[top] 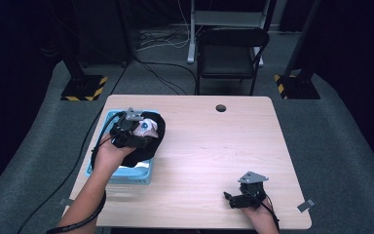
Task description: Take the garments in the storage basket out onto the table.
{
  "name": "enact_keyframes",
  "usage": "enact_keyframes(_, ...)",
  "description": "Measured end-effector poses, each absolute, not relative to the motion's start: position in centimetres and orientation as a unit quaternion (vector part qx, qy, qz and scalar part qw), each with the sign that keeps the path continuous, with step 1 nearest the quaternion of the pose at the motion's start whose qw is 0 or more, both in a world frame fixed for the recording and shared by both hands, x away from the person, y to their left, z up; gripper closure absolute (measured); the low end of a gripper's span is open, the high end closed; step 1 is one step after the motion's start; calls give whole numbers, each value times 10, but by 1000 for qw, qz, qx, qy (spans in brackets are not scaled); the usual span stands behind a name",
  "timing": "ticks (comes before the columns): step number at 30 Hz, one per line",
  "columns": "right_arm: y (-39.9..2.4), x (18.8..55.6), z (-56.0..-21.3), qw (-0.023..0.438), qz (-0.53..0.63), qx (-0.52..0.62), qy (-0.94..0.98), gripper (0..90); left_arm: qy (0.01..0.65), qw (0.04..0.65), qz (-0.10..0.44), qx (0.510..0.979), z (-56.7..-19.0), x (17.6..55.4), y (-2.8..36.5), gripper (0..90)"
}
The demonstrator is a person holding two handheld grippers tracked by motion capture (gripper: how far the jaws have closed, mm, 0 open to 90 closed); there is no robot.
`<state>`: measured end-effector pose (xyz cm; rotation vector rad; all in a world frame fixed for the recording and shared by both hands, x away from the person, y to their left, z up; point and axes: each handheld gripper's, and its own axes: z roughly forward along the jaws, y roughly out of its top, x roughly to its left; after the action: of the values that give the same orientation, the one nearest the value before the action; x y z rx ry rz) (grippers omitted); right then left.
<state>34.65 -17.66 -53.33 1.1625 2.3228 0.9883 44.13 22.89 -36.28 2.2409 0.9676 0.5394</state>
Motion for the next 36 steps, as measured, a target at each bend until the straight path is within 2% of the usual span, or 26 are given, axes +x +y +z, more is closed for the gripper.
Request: enact_keyframes(36, -177, 347, -533, 180, 350, 411, 822, 38, 271, 328, 181, 887, -355, 419, 144, 363)
